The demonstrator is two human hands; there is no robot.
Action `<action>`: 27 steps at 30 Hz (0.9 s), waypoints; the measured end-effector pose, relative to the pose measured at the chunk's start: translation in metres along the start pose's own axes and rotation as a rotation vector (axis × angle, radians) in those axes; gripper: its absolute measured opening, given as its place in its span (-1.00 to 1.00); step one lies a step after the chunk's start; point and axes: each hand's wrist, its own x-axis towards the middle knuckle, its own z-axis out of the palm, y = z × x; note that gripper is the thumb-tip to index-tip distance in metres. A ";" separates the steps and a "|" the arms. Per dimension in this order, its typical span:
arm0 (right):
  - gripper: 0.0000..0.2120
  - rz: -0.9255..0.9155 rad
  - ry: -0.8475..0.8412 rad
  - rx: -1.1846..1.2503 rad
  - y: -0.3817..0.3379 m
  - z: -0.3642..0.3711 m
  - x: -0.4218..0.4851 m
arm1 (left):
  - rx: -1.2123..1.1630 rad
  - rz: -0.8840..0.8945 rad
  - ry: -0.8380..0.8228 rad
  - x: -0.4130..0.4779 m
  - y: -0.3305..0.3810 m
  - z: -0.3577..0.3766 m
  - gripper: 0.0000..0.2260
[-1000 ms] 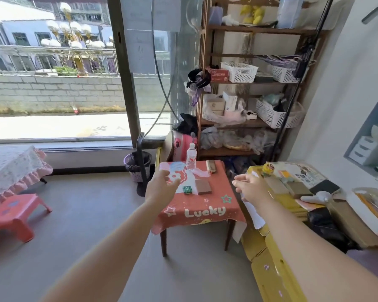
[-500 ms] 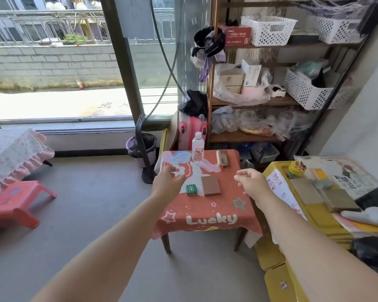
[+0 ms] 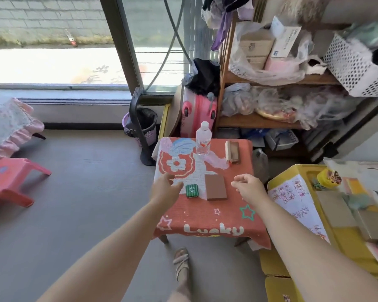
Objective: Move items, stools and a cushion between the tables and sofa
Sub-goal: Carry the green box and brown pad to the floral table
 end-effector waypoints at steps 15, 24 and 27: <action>-0.66 0.189 -0.041 -0.294 0.003 0.057 0.125 | 0.077 -0.115 -0.240 0.143 -0.005 0.022 -0.60; -0.45 0.382 -0.053 -0.343 0.058 0.091 0.177 | 0.031 -0.336 -0.329 0.171 -0.048 0.096 -0.59; -0.32 0.431 -0.017 -0.394 0.074 0.101 0.194 | 0.005 -0.395 -0.332 0.181 -0.061 0.121 -0.56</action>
